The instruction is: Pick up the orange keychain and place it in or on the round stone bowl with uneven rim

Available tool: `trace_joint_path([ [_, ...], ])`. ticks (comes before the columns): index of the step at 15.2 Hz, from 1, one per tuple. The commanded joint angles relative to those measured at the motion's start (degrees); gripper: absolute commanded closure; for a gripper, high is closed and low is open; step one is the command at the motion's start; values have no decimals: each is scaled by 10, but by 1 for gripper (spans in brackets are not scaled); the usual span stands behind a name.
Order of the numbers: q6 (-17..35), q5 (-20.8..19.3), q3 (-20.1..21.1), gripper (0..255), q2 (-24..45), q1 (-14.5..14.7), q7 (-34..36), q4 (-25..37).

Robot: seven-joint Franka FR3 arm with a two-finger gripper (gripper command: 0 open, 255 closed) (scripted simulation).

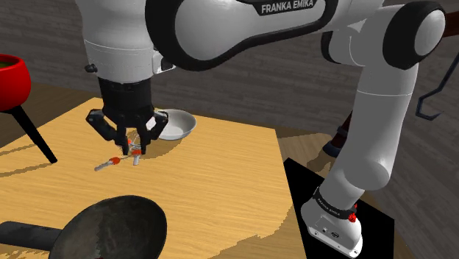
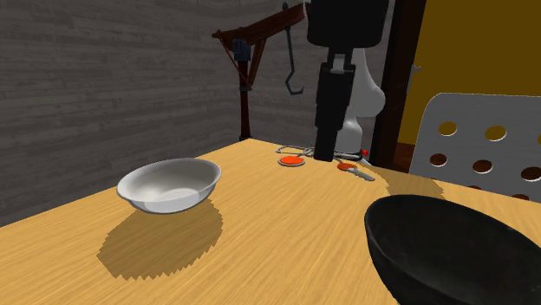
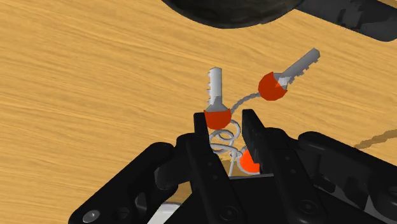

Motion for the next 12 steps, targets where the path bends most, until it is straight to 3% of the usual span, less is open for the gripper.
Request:
trace_joint_path([
  [1,-7,-7,5,255,8,23,27,9],
  [10,-41,-42,21,255,45,138,151,52],
  [12,-26,-43,20,255,46,135,153,37],
])
